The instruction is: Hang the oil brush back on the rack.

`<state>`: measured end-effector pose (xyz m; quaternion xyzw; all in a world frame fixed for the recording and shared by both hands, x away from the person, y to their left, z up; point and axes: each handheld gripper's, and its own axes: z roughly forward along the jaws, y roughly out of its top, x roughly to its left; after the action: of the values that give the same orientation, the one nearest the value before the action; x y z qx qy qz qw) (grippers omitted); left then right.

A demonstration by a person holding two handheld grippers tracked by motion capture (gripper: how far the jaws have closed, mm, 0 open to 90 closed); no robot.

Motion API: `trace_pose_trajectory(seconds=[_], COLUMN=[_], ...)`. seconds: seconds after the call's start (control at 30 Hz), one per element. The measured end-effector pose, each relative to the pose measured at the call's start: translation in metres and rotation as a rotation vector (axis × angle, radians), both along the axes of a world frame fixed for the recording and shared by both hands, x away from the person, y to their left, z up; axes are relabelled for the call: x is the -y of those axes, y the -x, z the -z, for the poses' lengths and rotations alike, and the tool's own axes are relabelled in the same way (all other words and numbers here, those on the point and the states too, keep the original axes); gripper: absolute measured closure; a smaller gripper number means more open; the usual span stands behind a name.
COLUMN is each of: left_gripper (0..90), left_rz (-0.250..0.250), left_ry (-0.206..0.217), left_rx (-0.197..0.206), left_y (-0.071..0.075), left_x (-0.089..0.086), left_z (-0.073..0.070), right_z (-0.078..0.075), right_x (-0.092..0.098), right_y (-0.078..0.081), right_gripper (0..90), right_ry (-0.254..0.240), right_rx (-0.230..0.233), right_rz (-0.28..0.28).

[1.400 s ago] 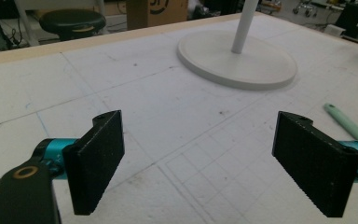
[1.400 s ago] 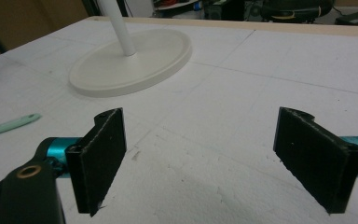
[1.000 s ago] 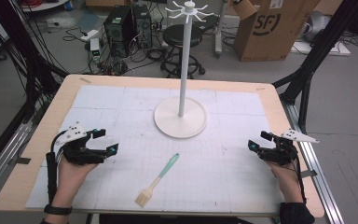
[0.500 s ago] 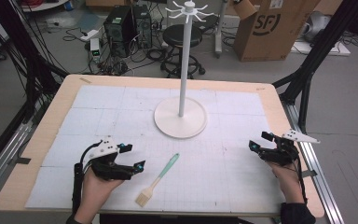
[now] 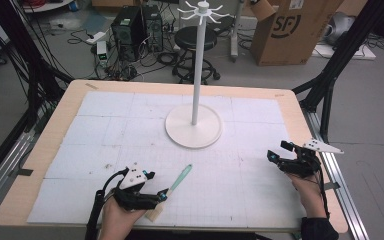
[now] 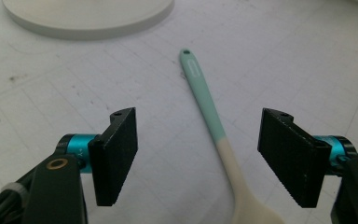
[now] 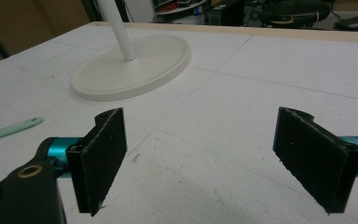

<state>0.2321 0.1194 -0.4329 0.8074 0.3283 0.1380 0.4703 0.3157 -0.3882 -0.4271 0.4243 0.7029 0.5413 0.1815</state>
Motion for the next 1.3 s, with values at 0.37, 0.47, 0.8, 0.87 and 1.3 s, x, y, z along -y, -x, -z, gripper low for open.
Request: trace_pose_trajectory(seconds=[0.37,0.47,0.8,0.87,1.3], left_gripper=[39.4,48.8,64.4,68.5,71.4], left_rz=[-0.005,0.0,-0.019,-0.018,-0.022], left_ry=[-0.035,-0.061,-0.11,-0.118,-0.112], left_rx=[-0.043,-0.046,-0.037,-0.029,-0.035], left_y=[0.003,0.004,0.006,0.007,0.007], left_x=[0.018,0.021,0.025,0.027,0.029], left_z=[0.015,0.016,0.018,0.018,0.018], right_z=[-0.001,-0.001,-0.001,0.0,-0.001], right_x=[0.002,0.002,0.003,0.003,0.003], right_y=[0.0,0.001,0.0,0.0,0.0], right_gripper=[16.8,16.8,16.8,16.8,16.8], right_ry=[-0.005,-0.011,-0.011,-0.014,-0.021], right_rx=[0.002,0.001,0.004,0.001,0.002], right_rz=[0.001,0.002,0.001,0.004,0.006])
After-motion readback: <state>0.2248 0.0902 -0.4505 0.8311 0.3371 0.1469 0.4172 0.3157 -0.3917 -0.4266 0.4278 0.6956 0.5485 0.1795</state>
